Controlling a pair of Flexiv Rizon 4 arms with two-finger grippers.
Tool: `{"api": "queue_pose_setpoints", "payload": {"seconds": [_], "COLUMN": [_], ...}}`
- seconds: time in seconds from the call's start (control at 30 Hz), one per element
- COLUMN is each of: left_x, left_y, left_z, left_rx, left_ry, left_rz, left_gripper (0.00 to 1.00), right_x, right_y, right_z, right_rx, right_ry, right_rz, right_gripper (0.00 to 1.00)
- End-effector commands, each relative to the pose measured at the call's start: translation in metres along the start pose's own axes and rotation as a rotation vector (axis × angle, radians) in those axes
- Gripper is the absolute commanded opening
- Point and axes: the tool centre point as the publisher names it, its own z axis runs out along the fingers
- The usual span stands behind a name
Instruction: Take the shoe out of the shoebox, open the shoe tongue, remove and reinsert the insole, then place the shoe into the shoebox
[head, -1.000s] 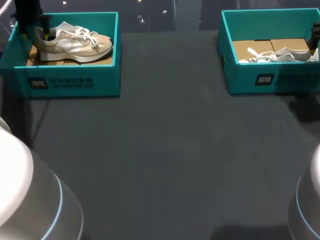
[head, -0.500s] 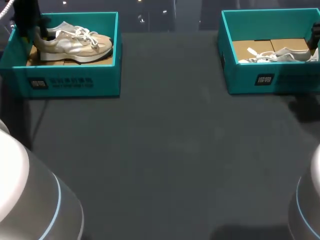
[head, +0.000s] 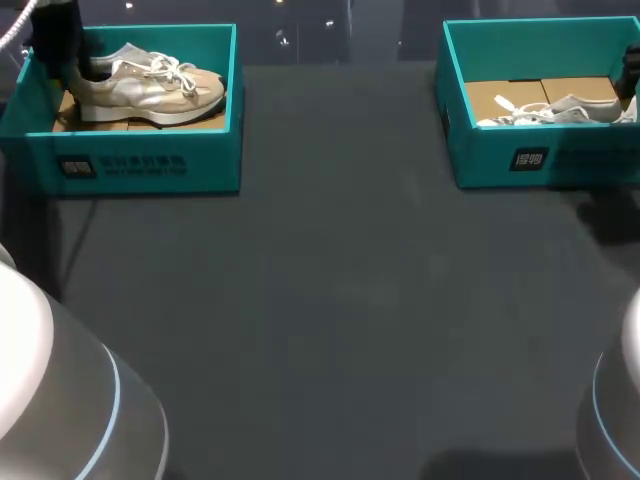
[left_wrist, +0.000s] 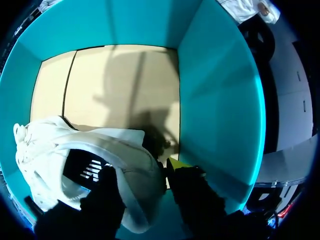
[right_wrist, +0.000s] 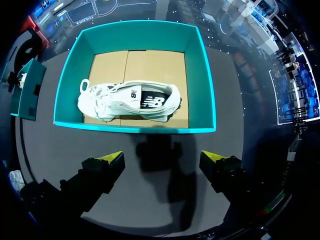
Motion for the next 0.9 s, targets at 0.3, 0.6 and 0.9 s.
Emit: {"api": "queue_pose_setpoints", "payload": {"seconds": [0.3,0.6,0.9], "left_x": [0.000,0.003,0.007], "left_y": [0.001,-0.002,-0.003], "left_z": [-0.004,-0.010,-0.034], "left_rx": [-0.001,0.011,0.033], "left_ry": [-0.010,-0.014,-0.016], "left_rz": [0.006,0.003,-0.042], "left_gripper": [0.00,0.00,0.00], "right_x": [0.000,0.000,0.000], "right_y": [-0.001,-0.001,-0.001], "right_z": [0.000,0.000,0.000], "right_rx": [-0.002,-0.002,-0.002], "right_ry": [-0.001,-0.001,-0.001], "right_rz": [0.000,0.000,0.000], "right_gripper": [1.00,1.00,1.00]}}
